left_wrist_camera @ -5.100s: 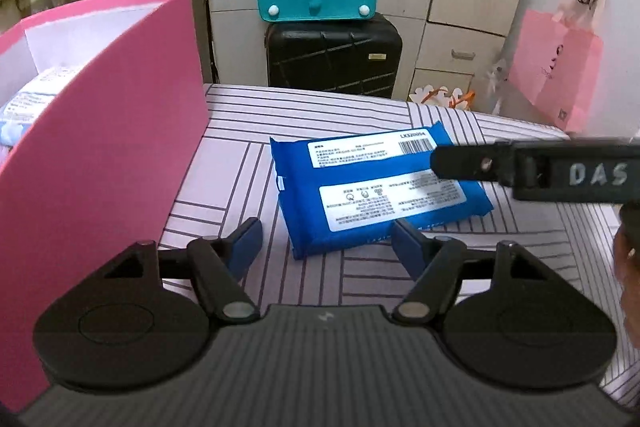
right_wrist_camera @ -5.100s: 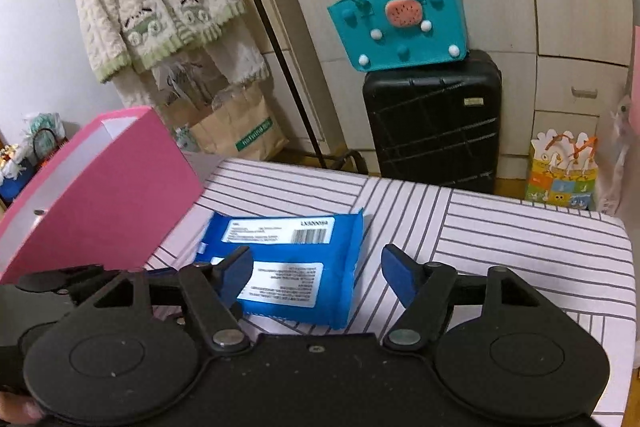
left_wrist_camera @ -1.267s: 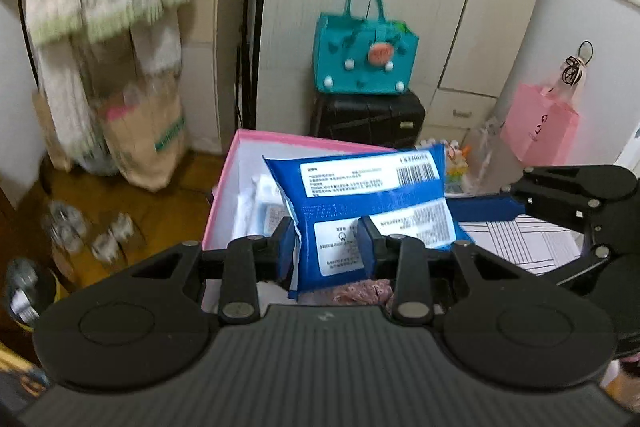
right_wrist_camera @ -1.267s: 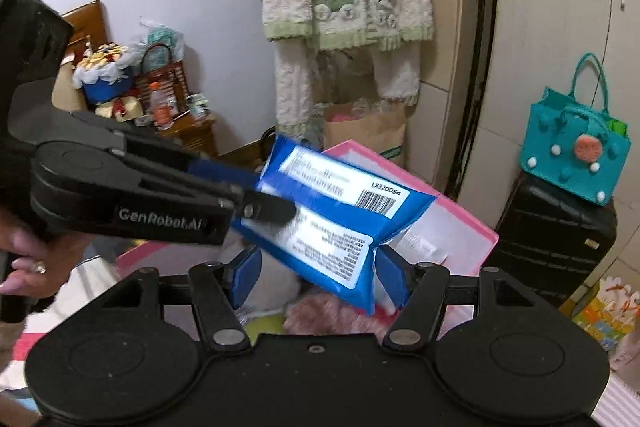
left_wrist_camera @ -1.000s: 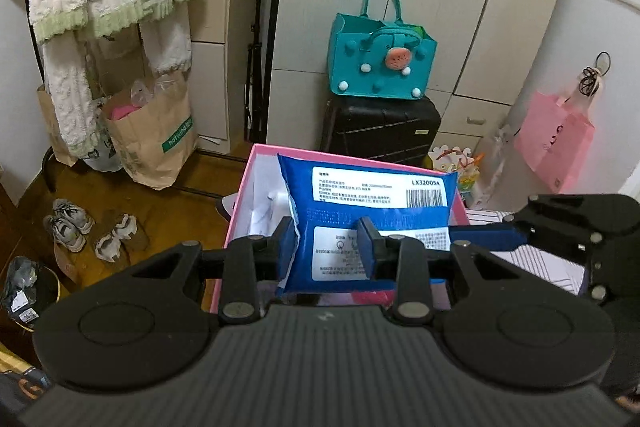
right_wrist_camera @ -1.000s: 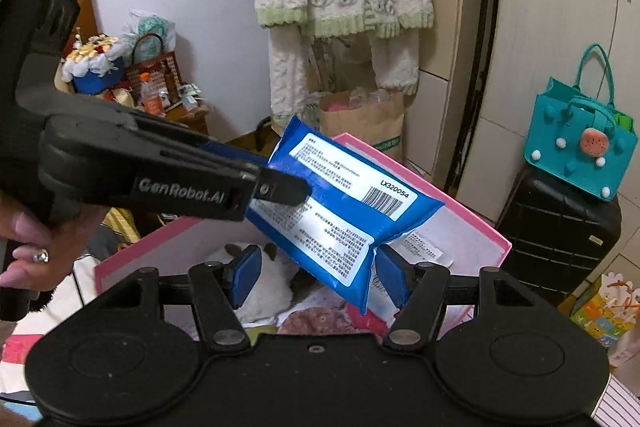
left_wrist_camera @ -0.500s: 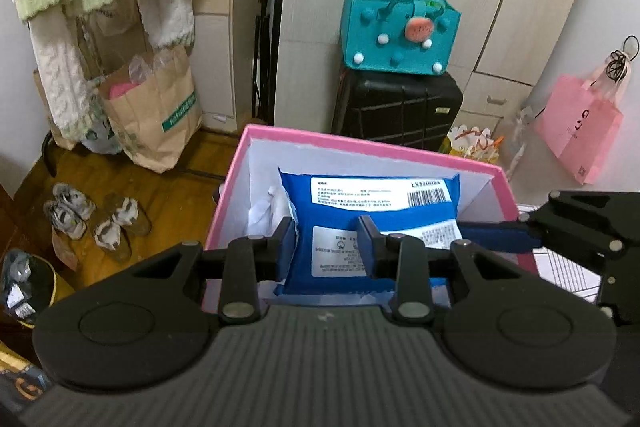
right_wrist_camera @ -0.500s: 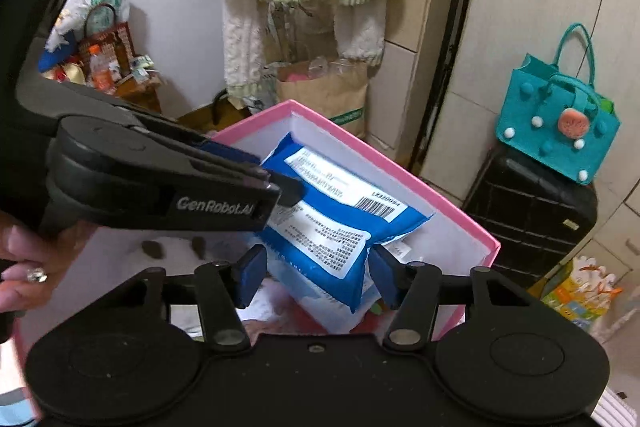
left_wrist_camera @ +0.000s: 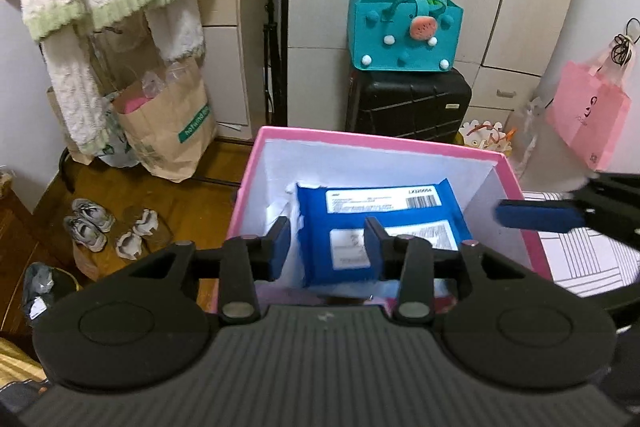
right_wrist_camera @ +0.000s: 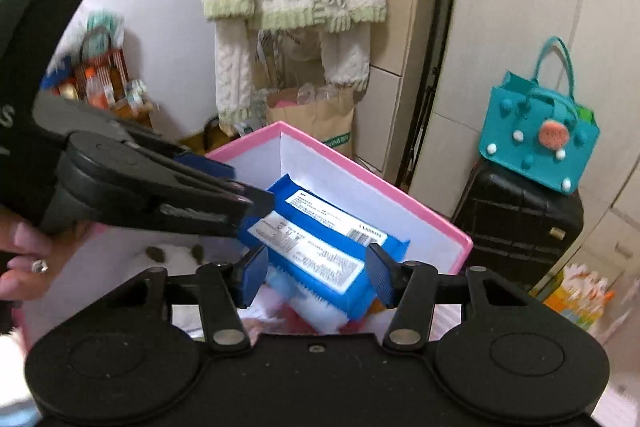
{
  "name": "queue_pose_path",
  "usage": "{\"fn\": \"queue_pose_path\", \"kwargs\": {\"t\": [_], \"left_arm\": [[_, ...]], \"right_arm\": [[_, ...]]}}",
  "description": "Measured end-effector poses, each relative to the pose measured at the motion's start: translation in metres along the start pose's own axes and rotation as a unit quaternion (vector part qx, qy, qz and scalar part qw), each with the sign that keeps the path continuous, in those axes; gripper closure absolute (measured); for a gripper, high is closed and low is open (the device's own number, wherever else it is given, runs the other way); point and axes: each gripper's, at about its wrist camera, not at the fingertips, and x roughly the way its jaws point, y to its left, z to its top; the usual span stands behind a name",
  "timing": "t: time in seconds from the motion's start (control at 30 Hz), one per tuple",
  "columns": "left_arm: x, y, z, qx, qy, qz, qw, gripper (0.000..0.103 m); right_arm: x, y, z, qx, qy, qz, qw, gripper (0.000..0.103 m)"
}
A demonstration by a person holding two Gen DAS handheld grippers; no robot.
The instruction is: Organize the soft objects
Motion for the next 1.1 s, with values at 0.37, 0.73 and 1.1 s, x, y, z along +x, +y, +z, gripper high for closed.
{"fn": "queue_pose_path", "kwargs": {"t": [0.37, 0.73, 1.1], "left_arm": [[-0.072, -0.020, 0.002, 0.033, 0.000, -0.003, 0.9994, 0.046], [-0.131, -0.051, -0.029, 0.060, -0.009, -0.028, 0.9978, 0.044], [-0.170, -0.083, -0.074, 0.073, -0.036, -0.068, 0.9944, 0.039]], "right_arm": [[-0.067, 0.002, -0.020, 0.039, -0.026, 0.011, 0.999, 0.043], [-0.125, 0.017, -0.040, 0.026, -0.045, 0.002, 0.999, 0.041], [-0.180, 0.027, -0.076, 0.019, -0.065, -0.014, 0.998, 0.038]]}}
